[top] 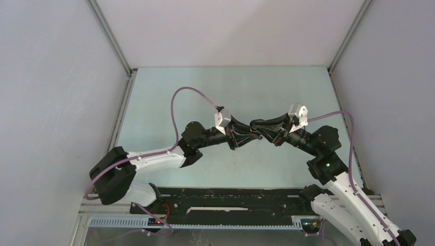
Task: Insert the wireless bluetooth earbuds into the charging case
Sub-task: Place the earbud in the charging case.
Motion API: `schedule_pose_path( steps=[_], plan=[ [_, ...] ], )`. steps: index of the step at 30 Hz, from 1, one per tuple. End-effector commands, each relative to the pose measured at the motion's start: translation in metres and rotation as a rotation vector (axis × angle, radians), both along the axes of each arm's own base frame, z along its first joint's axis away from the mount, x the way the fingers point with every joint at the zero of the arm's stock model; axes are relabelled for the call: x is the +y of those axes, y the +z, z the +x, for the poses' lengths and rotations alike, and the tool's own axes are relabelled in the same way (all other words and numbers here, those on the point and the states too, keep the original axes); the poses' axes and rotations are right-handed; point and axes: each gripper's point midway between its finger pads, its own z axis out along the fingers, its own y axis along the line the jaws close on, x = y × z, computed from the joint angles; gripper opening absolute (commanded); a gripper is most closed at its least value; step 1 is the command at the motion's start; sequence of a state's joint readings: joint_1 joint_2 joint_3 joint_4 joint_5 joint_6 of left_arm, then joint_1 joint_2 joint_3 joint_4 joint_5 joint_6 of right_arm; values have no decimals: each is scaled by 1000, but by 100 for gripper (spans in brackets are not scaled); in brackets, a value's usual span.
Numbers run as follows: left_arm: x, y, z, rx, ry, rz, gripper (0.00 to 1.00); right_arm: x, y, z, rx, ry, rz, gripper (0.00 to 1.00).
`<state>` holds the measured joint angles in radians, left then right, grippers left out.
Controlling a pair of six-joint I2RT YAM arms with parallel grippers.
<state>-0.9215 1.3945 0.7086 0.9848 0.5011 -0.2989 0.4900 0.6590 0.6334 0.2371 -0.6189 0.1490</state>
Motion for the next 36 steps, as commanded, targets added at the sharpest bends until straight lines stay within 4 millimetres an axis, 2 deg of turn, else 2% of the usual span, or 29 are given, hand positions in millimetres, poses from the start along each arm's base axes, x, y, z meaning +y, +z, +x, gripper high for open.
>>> schedule_pose_path(
  steps=[1, 9, 28, 36],
  plan=[
    [0, 19, -1, -31, -7, -54, 0, 1, 10, 0, -31, -8, 33, 0],
    [-1, 16, 0, -21, -10, -49, 0, 2, 15, -1, -39, -3, 50, 0],
    [2, 20, -1, -25, -5, -60, 0, 7, -5, 2, -32, -6, 19, 0],
    [9, 26, 3, -5, 8, -108, 0, 5, -13, 2, -27, -15, -8, 0]
  ],
)
